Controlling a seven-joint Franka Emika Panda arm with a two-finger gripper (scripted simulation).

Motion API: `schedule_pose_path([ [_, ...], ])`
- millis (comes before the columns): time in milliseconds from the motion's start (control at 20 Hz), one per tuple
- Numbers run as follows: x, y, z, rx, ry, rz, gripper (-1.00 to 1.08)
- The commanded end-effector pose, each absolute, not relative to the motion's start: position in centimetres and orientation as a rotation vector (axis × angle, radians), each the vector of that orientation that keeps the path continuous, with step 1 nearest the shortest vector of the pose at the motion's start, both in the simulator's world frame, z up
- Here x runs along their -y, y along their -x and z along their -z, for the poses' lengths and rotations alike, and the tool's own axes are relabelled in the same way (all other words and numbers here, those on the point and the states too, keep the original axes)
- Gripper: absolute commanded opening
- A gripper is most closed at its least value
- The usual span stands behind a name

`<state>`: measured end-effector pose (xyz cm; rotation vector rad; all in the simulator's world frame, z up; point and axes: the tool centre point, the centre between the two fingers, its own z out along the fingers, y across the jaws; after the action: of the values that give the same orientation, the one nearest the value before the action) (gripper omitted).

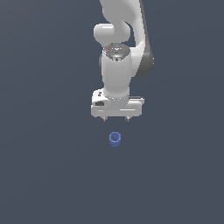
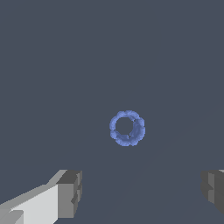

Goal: Pick up the object and move it to a goal position.

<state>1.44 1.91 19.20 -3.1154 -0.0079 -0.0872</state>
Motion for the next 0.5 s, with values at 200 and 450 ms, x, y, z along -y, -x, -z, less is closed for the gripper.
schedule_pose_path([
  [200, -2.5, -1.8, -19.5, 0.017, 3.109, 0.098, 1.00],
  [450, -4.2, -2.5, -20.6, 0.036, 3.090, 0.127, 1.00],
])
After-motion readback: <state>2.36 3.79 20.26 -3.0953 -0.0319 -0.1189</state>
